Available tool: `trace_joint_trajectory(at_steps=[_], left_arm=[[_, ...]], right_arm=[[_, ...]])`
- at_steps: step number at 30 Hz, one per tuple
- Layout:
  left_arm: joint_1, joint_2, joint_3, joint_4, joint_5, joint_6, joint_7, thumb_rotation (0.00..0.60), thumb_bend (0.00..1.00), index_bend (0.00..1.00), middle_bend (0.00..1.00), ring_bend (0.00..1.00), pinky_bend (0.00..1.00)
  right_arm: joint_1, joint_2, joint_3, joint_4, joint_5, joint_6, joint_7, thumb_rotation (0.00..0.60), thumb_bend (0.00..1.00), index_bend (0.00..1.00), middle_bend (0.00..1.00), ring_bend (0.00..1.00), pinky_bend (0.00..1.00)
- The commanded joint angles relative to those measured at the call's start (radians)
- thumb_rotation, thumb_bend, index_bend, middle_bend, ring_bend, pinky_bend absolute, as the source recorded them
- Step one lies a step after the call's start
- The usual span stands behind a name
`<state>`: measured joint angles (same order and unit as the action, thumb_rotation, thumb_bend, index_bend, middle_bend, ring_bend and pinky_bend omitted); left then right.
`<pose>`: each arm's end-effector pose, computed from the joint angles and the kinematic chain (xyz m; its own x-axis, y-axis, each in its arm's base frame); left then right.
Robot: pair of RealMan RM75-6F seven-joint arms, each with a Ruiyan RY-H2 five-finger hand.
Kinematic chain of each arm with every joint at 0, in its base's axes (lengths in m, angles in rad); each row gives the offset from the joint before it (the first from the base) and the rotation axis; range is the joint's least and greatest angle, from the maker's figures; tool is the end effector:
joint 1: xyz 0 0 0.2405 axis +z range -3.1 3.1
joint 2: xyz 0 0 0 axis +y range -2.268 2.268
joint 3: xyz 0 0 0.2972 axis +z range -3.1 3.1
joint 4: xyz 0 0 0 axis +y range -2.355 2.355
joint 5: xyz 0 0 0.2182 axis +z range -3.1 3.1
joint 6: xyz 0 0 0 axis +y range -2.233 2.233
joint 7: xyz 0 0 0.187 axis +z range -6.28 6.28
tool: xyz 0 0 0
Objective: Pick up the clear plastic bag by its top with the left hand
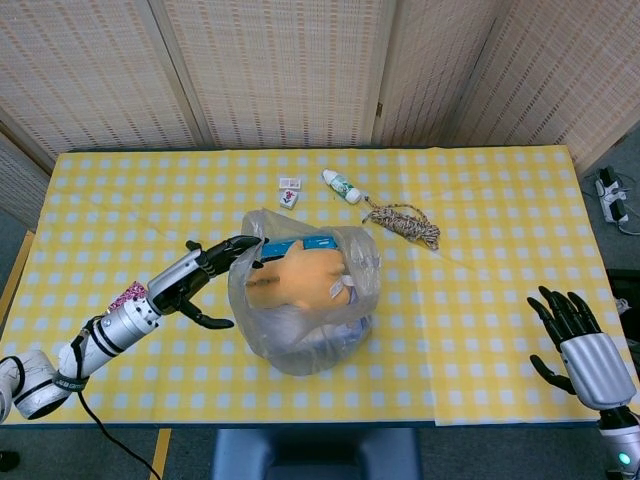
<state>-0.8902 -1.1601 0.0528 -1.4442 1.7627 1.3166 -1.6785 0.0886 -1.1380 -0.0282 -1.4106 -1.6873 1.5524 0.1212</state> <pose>-0.1136 0.3998 0.1054 -0.4386 0.8023 0.4048 0.5206 -0.1403 0.8422 -0.3604 -0.2121 0.1645 0.4598 -0.0197 0.8878 -0.8731 -0.1922 0.4480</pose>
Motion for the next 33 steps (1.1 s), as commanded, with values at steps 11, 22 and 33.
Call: trace_joint_trajectory(at_steps=[11,22,33], left_arm=[[0.038,0.019,-0.009,0.021,-0.022,0.033,-0.021,0.600,0.11,0.17,0.10,0.09,0.24],[0.072,0.025,-0.010,0.084,-0.045,0.035,-0.056,0.600,0.11,0.18,0.10,0.12,0.27],[0.095,0.020,0.011,0.093,0.003,0.061,-0.064,0.600,0.11,0.18,0.16,0.14,0.29]], right_arm=[[0.001,0.002,-0.004,-0.003,-0.003,-0.008,0.002,0.600,0.34,0.00,0.00,0.00,0.00],[0.003,-0.001,-0.006,-0.002,-0.003,-0.016,-0.003,0.600,0.34,0.00,0.00,0.00,0.00],[0.004,0.001,-0.012,-0.006,-0.011,-0.019,0.004,0.600,0.34,0.00,0.00,0.00,0.00]])
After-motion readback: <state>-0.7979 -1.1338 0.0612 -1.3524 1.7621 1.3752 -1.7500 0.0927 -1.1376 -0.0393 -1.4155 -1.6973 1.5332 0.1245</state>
